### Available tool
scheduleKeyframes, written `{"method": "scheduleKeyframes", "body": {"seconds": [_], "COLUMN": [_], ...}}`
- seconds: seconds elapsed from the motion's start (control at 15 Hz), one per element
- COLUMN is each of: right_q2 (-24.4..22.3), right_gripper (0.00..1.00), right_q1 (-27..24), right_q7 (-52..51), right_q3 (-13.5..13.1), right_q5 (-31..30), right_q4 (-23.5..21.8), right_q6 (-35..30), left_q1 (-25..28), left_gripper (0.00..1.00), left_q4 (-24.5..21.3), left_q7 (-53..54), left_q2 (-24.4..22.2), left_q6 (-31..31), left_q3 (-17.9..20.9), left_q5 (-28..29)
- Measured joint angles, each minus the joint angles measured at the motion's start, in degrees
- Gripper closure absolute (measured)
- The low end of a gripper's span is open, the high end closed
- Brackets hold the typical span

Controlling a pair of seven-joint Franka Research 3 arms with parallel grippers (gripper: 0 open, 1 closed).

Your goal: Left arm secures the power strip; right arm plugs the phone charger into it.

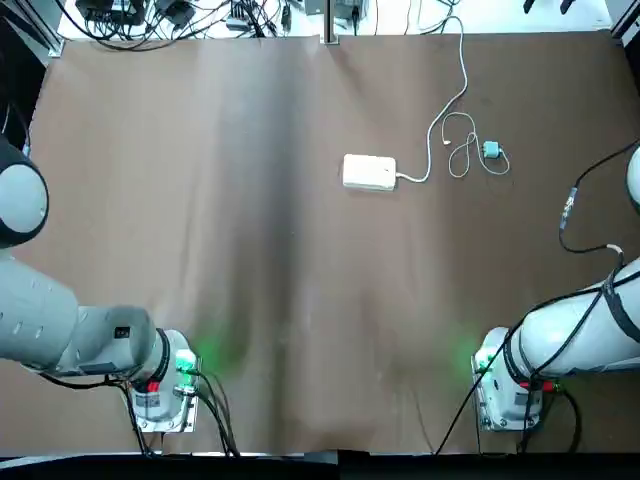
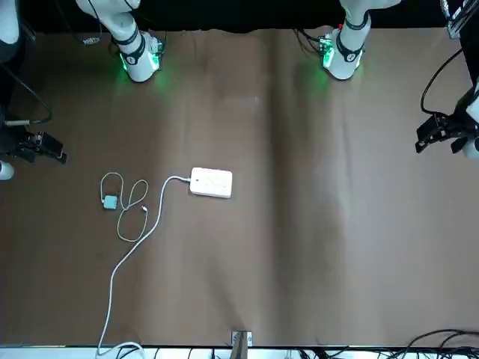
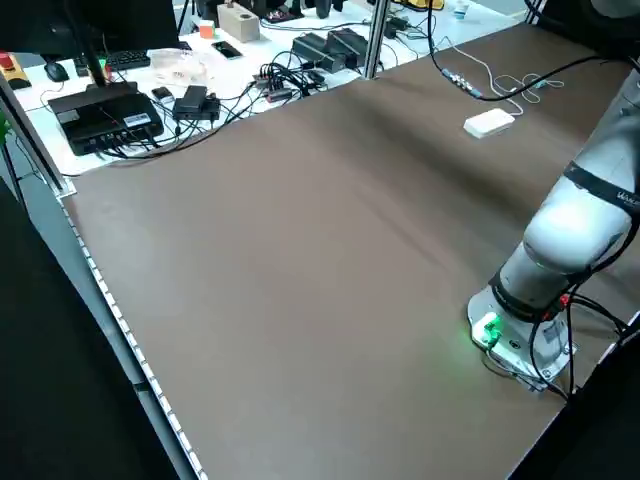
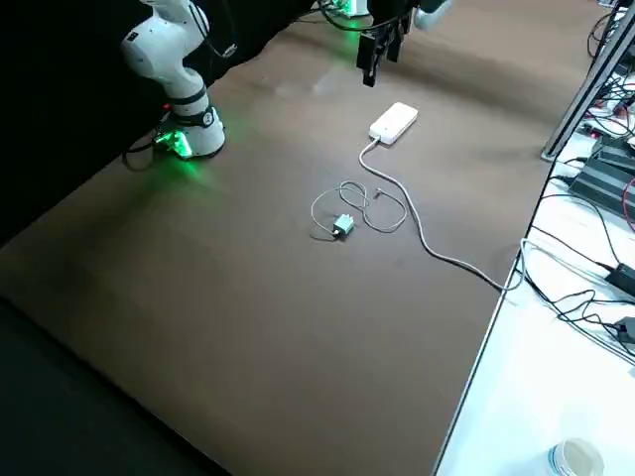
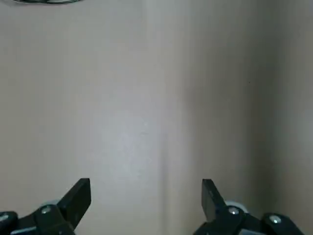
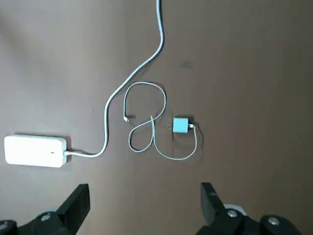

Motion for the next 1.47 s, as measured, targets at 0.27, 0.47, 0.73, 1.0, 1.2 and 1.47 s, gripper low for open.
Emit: {"method": "scheduleKeyframes", "body": {"seconds": [0.27,0.47,0.73,1.0,1.2,1.47], "right_q2": [0.0,0.5,2.1,4.0,6.6,13.3], "right_gripper": [0.00,0.00,0.00,0.00,0.00,0.00], "right_q1": [0.1,0.0,-2.3,-7.3,-11.4,-18.1], "right_q7": [-6.4,-15.3,-32.4,-57.0,-76.2,-101.5], "right_q3": [0.4,0.3,0.1,0.0,-0.1,-0.1], "right_q5": [3.4,5.7,10.1,13.9,17.5,26.6], "right_q4": [0.0,-0.4,-0.8,-1.0,-1.3,-1.6], "right_q6": [0.3,0.9,1.7,1.5,1.1,-2.3], "left_q1": [-0.1,-0.2,-0.2,-0.2,-0.2,-0.3], "left_gripper": [0.00,0.00,0.00,0.01,0.01,0.02], "left_q4": [-0.9,-2.4,-5.1,-8.7,-13.3,-23.0], "left_q7": [-0.5,-0.6,-0.6,-0.7,-0.7,-1.4], "left_q2": [0.0,0.0,0.0,-0.1,-0.9,-2.3], "left_q6": [0.0,0.0,1.2,4.5,10.0,21.1], "left_q3": [-1.7,-2.6,-3.4,-4.0,-4.2,-8.6], "left_q5": [0.0,0.0,-0.1,-2.7,-8.0,-17.0]}}
